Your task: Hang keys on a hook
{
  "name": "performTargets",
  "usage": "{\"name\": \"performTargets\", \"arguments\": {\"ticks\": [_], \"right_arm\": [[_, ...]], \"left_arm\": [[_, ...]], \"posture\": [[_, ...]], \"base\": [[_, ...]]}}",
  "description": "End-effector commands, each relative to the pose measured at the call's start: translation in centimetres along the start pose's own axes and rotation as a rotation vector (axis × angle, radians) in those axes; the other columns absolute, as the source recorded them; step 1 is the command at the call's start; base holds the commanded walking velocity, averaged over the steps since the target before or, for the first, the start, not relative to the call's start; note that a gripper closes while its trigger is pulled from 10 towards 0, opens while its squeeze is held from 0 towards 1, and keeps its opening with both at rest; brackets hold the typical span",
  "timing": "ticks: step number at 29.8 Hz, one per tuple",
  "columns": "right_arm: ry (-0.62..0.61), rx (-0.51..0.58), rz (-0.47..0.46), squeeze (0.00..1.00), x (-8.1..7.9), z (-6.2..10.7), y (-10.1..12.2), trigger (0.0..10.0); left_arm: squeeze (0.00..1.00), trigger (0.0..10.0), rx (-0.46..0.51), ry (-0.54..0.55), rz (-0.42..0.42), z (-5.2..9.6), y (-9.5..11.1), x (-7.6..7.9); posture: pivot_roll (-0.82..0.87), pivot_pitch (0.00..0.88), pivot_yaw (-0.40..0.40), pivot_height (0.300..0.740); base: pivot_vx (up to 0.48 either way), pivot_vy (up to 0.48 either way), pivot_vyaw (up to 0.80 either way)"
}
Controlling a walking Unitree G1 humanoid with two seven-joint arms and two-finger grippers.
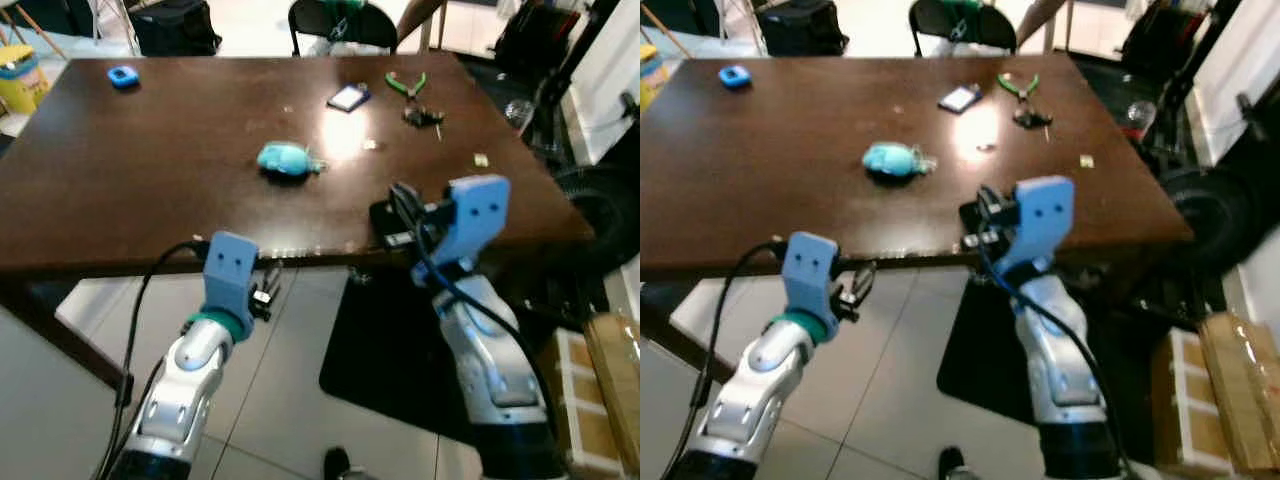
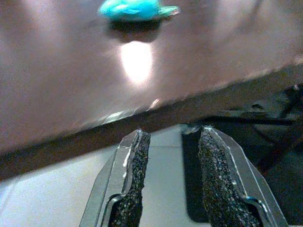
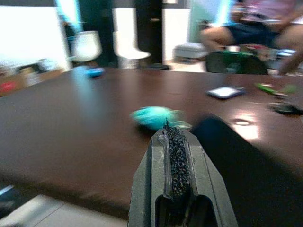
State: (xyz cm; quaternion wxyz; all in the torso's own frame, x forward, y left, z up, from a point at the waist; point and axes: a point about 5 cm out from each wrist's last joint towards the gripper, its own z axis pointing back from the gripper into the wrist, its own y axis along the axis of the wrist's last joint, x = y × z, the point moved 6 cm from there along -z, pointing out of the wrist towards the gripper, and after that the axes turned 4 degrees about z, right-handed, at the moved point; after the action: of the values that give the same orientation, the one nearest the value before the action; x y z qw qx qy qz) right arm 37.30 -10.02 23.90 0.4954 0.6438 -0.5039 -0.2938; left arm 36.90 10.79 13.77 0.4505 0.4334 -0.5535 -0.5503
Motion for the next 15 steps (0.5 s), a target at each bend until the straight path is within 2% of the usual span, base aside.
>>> {"name": "performTargets", "arguments": {"ticks": [1, 15], "right_arm": [[0.009, 0.0, 0.015, 0.0, -0.16, 0.04, -0.07, 10.0], [0.033, 0.002, 0.028, 0.0, -0.46, -0.04, -0.15, 10.0]], "left_arm": [[0.0, 10.0, -0.026, 0.008, -0.003, 0.2, -0.84, -0.09], [0.0, 10.0, -0.025, 0.011, -0.003, 0.09, -0.89, -0.08]], "posture": [[-0.09, 0.094, 0.089, 0.74], [-0.09, 0.091, 0.086, 0.74]], "base": [[-0.454, 0.0, 0.0], [-0.422, 0.0, 0.0]]}}
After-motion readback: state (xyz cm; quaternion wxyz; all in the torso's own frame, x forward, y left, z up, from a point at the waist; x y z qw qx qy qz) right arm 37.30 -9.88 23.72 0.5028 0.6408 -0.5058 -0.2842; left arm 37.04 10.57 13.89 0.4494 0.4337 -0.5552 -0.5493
